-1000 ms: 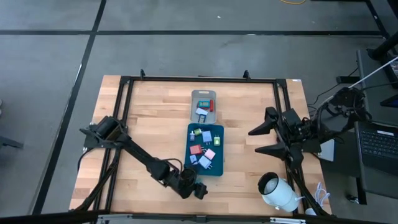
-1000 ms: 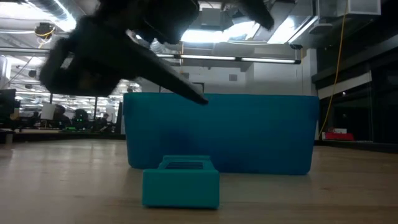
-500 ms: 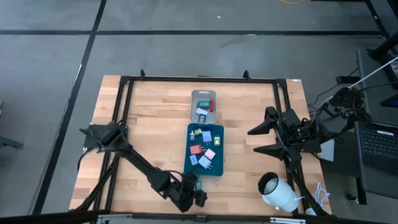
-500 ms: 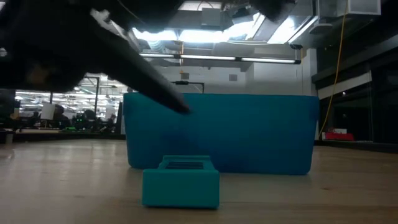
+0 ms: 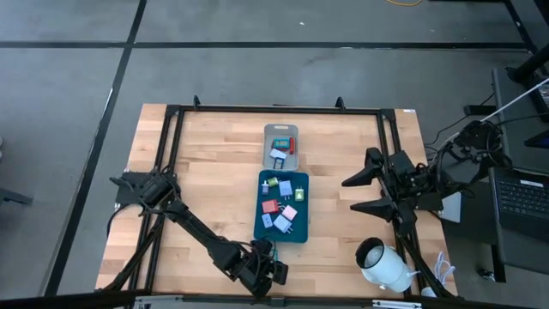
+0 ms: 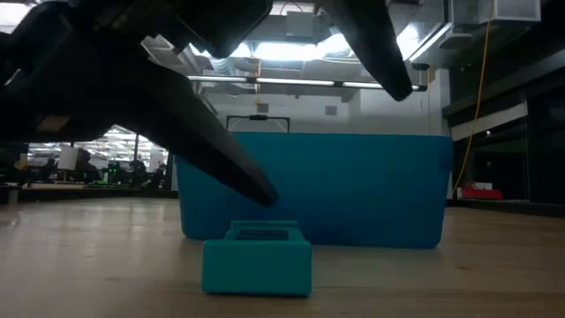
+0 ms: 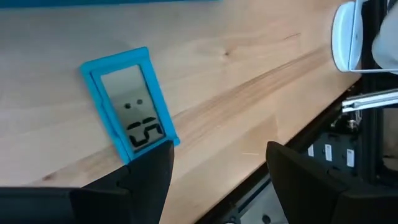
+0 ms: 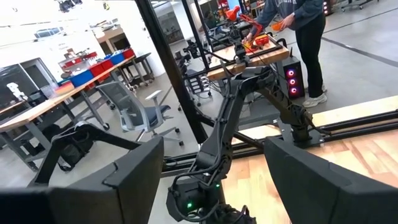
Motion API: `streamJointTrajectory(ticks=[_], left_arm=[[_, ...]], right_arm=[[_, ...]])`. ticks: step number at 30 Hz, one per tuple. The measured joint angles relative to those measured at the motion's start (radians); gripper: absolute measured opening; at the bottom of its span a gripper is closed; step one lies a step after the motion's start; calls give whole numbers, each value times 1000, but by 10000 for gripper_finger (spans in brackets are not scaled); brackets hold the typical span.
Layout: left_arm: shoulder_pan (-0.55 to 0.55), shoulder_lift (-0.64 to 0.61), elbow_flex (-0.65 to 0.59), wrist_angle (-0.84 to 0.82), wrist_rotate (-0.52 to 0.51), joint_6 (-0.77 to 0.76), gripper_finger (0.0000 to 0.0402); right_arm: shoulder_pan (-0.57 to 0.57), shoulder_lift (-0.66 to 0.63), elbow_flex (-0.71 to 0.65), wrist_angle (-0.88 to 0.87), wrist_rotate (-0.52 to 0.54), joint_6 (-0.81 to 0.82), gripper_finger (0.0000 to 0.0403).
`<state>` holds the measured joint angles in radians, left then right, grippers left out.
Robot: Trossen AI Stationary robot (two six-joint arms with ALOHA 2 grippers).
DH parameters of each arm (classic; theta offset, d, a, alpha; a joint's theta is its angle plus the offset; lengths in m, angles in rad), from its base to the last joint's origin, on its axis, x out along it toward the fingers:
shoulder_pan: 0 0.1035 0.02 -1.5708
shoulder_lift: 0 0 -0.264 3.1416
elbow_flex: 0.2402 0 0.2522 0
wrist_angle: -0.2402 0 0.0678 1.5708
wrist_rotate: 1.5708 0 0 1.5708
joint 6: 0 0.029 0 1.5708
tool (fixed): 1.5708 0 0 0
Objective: Pick & Place Office items
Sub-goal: Put the light blue digital clock into the gray bin
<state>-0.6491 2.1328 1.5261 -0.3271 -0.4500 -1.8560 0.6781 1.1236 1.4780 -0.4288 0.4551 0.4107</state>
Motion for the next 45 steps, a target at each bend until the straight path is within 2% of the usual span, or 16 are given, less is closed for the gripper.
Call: streamJointTrajectory(ticks=[5,19,23,34,37,42,45], left_arm=[[0,0,0,-61,-9,-43,251],[-1,21,1,-41,43,-60,251],[-2,26,-1,-121,111,-66,251],[-110,8,-1,-242,108,-239,251],[-149,-14,-3,-294,138,-270,251],[-200,-65,-3,-321,19,-217,251],[-201,-106,-3,-370,-18,-28,251]], right_arm=[[11,0,0,0,-3,0,284],[23,0,0,1,8,0,284],[27,0,0,1,8,0,284],[32,0,0,1,8,5,284],[32,0,0,1,8,5,284],[32,0,0,2,8,5,284],[32,0,0,2,5,4,284]])
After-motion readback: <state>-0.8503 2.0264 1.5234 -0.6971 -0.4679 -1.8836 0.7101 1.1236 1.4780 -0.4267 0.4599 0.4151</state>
